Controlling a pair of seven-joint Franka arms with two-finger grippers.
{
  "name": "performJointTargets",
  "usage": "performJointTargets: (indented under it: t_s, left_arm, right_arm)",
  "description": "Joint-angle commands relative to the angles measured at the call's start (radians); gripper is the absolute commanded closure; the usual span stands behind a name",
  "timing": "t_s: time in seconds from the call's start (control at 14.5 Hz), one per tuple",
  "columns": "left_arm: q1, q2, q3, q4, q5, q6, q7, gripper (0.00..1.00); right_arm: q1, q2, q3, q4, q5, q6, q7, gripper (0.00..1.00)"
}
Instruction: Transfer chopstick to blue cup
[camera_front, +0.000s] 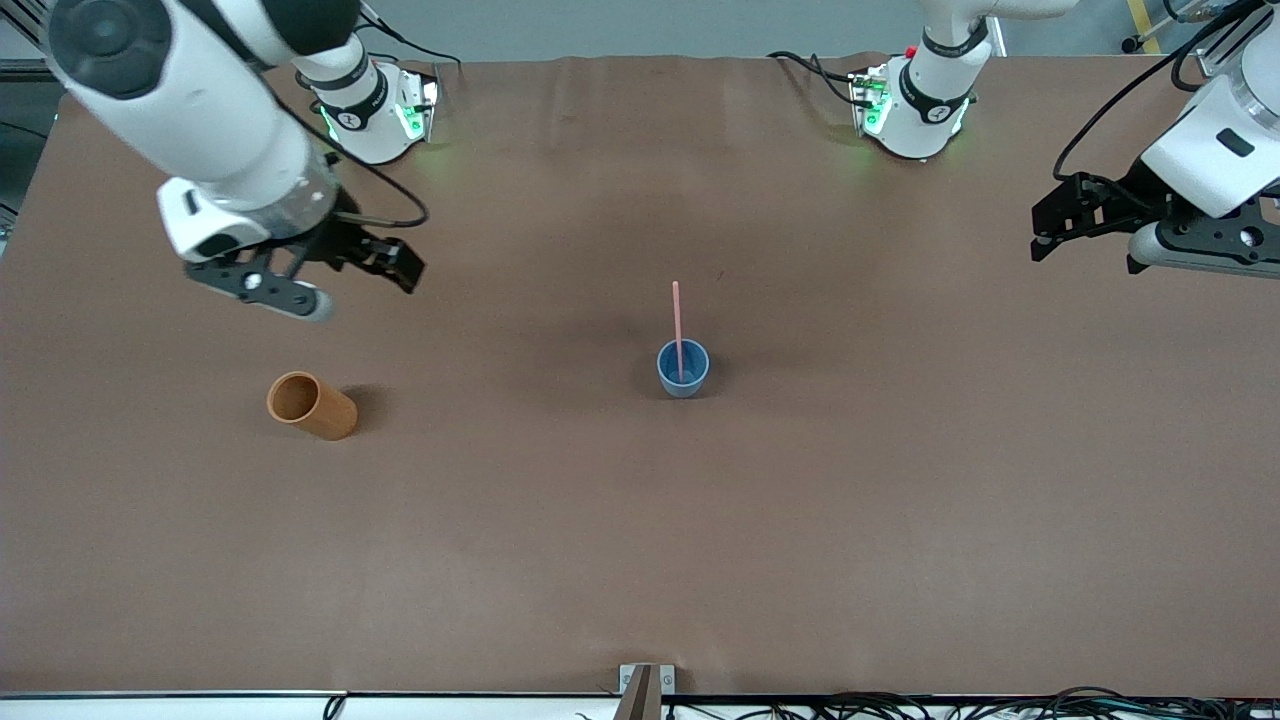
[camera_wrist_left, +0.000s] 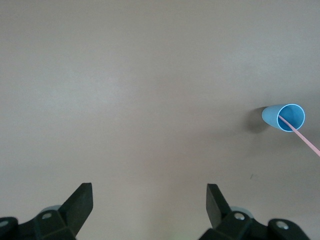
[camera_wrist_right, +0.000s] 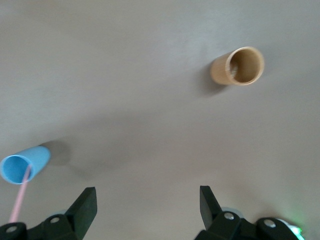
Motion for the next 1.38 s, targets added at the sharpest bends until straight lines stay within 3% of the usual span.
performJointTargets:
  t_s: [0.0,0.21,0.42,0.48,0.76,1.04,1.31]
  left_arm:
    - [0.005,0.004,-0.002,0.018,-0.011,-0.014,0.005,0.00]
    - [0.005,0.004,-0.002,0.018,-0.011,-0.014,0.005,0.00]
    - [0.005,0.004,-0.002,0.018,-0.011,-0.014,0.005,0.00]
    - [0.005,0.004,-0.002,0.020,-0.011,-0.014,0.005,0.00]
    - [0.005,0.004,-0.002,0.023,-0.009,-0.014,0.004,0.00]
    - [0.005,0.004,-0.002,0.023,-0.009,-0.014,0.004,0.00]
    - [0.005,0.004,-0.002,0.024,-0.009,-0.014,0.002,0.00]
  right_arm:
    - [-0.106,-0.145,0.021,-0.224,-0.010,0.089,-0.152,0.08]
    - [-0.215,-0.259,0.021,-0.410,-0.010,0.206,-0.302,0.08]
    - [-0.321,-0.260,0.021,-0.405,-0.011,0.211,-0.451,0.06]
    - [-0.342,-0.254,0.021,-0.354,-0.014,0.205,-0.464,0.00]
    - [-0.385,-0.231,0.021,-0.192,-0.017,0.185,-0.543,0.00]
    - [-0.390,-0.178,0.022,0.015,-0.052,-0.006,-0.545,0.00]
    - [-0.392,-0.159,0.022,0.065,-0.060,-0.087,-0.601,0.00]
